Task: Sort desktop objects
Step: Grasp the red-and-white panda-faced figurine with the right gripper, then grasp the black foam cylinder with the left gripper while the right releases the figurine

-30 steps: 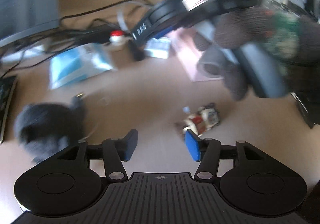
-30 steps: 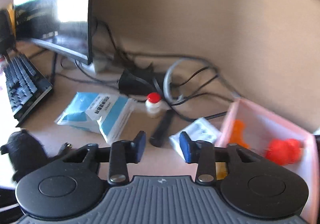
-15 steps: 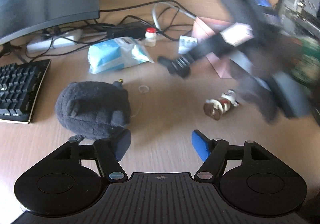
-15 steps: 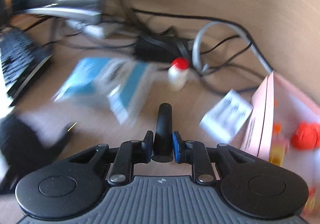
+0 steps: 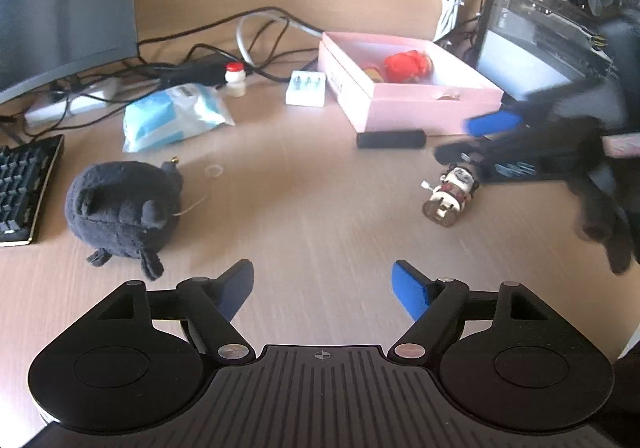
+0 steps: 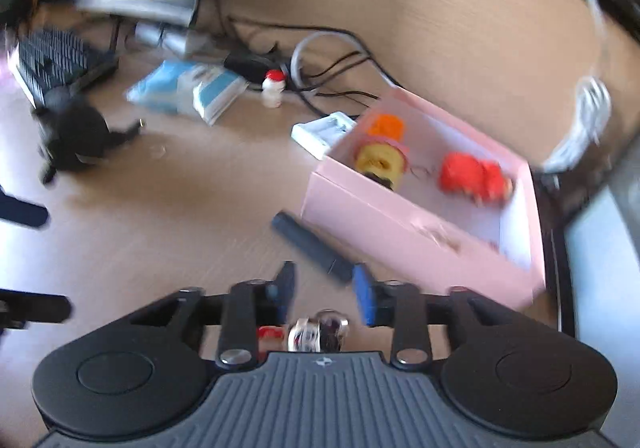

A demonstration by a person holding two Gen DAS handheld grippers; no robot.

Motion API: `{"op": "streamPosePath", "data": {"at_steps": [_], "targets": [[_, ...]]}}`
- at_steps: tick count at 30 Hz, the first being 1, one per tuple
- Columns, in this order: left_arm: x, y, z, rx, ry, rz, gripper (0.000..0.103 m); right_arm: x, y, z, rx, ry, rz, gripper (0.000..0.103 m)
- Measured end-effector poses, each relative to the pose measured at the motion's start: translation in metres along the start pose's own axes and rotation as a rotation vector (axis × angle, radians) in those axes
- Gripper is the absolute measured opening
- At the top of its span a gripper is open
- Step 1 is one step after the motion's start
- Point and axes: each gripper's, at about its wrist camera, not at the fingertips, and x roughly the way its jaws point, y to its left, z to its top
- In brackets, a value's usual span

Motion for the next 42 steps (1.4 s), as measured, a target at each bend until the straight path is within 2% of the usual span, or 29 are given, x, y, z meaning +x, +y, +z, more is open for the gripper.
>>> {"op": "streamPosePath", "data": {"at_steps": [1, 5, 8, 11, 13, 18, 21, 23, 29, 33, 36, 39, 42], "targets": [[-0.001, -0.001, -0.001, -0.005, 0.000, 0.010, 0.082, -0.010, -0.005, -0.006, 0.017, -0.013, 0.014, 0.061], [0.002, -0.001, -0.002, -0.048, 0.021, 0.048, 0.084, -0.033, -0.008, -0.034, 0.001, -0.017, 0.048, 0.068], [0.008, -0.003, 0.000, -0.083, 0.053, 0.037, 0.084, -0.039, -0.007, -0.055, -0.008, 0.003, 0.065, 0.075], [0.011, -0.012, 0.005, -0.066, 0.049, 0.038, 0.084, -0.034, -0.011, -0.062, 0.043, 0.011, 0.076, 0.076], [0.010, -0.018, 0.010, -0.058, 0.041, 0.042, 0.084, -0.027, -0.013, -0.062, 0.066, -0.011, 0.099, 0.081], [0.008, -0.025, 0.018, -0.040, 0.034, 0.037, 0.087, 0.003, -0.006, -0.051, 0.082, -0.028, 0.132, 0.081], [0.013, -0.030, 0.024, -0.010, 0.028, 0.033, 0.087, 0.014, -0.001, -0.047, 0.070, -0.010, 0.149, 0.065], [0.019, -0.034, 0.030, 0.001, 0.011, 0.020, 0.089, 0.008, -0.003, -0.049, 0.082, -0.014, 0.146, 0.064], [0.065, -0.057, 0.067, -0.016, -0.024, -0.039, 0.095, -0.030, -0.030, -0.084, 0.122, -0.020, 0.023, 0.064], [0.109, -0.084, 0.090, -0.015, -0.040, 0.031, 0.095, -0.045, -0.049, -0.106, 0.173, -0.012, -0.010, 0.064], [0.139, -0.096, 0.102, -0.010, -0.018, 0.099, 0.095, -0.052, -0.056, -0.116, 0.203, -0.015, -0.018, 0.065], [0.156, -0.100, 0.108, 0.004, 0.002, 0.134, 0.095, -0.060, -0.057, -0.124, 0.217, -0.021, -0.020, 0.072], [0.163, -0.098, 0.109, 0.008, 0.024, 0.157, 0.084, -0.064, -0.056, -0.129, 0.217, -0.020, -0.024, 0.074]]}}
